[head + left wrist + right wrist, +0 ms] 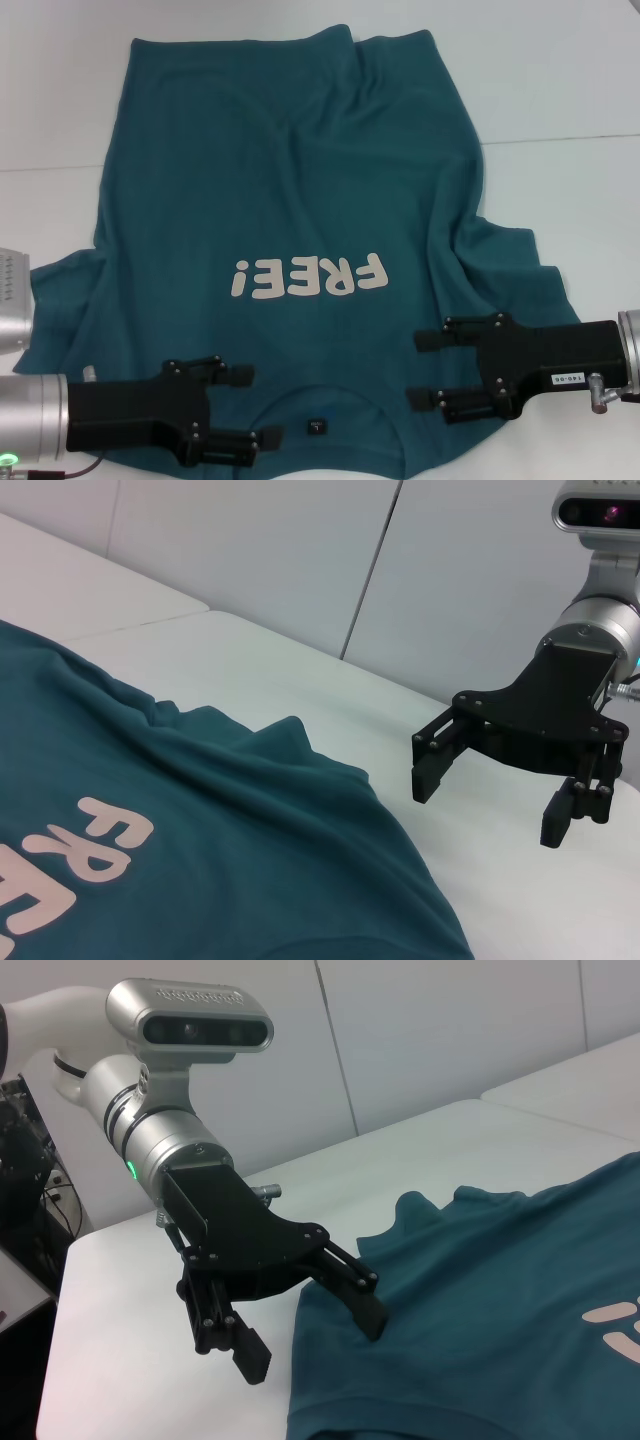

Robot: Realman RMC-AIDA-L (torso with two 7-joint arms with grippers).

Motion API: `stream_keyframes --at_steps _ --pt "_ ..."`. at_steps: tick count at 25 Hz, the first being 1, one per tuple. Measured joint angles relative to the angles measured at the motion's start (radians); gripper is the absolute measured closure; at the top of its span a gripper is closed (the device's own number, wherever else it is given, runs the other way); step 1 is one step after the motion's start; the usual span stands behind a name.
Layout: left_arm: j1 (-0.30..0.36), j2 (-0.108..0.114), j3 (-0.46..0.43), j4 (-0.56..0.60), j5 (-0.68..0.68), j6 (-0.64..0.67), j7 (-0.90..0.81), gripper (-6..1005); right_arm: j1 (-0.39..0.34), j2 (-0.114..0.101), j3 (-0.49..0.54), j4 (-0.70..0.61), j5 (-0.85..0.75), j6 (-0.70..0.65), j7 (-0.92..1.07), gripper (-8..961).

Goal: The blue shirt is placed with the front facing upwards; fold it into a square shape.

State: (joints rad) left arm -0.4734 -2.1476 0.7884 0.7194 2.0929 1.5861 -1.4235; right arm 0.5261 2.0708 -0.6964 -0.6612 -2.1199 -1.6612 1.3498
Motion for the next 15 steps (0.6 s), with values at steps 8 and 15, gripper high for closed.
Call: stream_keyframes --at_steps 8,15 --pt "-0.001 0.000 0.000 0.000 -0.002 0.000 0.000 70 0.003 0.000 0.000 0.000 0.000 0.000 0.000 135" --pt "-0.003 0.000 0.000 0.000 -0.002 0.000 0.000 74 0.005 0.000 0.002 0.000 0.000 0.001 0.000 136"
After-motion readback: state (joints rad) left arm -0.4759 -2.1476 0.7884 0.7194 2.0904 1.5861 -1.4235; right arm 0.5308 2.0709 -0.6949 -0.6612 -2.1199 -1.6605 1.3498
